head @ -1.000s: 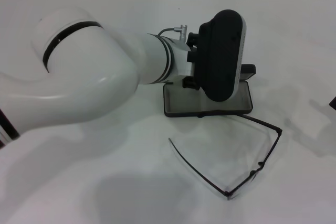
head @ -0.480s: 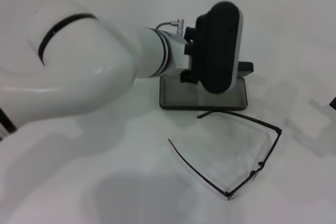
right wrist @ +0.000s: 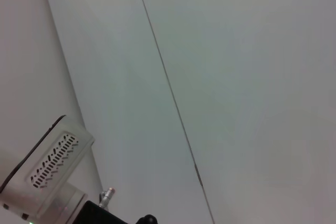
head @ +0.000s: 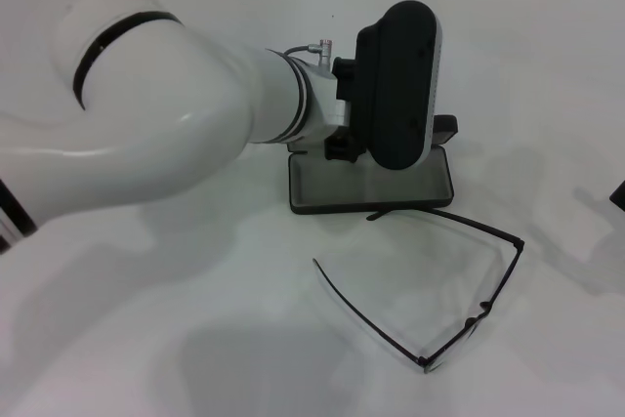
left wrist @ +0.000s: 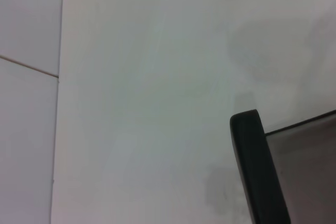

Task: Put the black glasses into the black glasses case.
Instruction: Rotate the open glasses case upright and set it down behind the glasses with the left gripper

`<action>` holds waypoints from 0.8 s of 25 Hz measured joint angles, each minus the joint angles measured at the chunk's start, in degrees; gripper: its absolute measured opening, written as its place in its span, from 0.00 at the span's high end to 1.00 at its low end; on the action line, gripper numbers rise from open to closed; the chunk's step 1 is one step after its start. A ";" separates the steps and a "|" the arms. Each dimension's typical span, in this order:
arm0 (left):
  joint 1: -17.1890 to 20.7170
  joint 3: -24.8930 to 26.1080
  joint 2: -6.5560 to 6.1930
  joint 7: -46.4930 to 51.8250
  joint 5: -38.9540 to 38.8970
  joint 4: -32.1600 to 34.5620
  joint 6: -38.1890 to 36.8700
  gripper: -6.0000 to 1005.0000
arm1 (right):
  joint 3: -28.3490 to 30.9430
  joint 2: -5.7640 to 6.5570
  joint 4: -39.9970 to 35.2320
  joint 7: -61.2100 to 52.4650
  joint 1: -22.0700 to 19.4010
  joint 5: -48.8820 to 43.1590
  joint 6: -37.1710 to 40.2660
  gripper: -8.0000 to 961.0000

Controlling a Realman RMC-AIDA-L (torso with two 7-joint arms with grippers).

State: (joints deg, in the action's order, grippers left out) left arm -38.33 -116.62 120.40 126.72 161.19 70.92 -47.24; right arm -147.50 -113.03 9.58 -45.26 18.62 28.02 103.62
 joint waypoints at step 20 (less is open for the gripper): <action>2.41 -3.06 -0.08 0.52 -0.14 3.70 -1.95 0.56 | -0.05 -0.26 -0.03 0.63 -1.14 -0.26 0.59 0.09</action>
State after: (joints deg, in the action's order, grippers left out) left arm -35.91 -119.68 120.32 127.24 161.05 74.62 -49.19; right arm -147.56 -113.29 9.55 -44.63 17.49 27.76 104.21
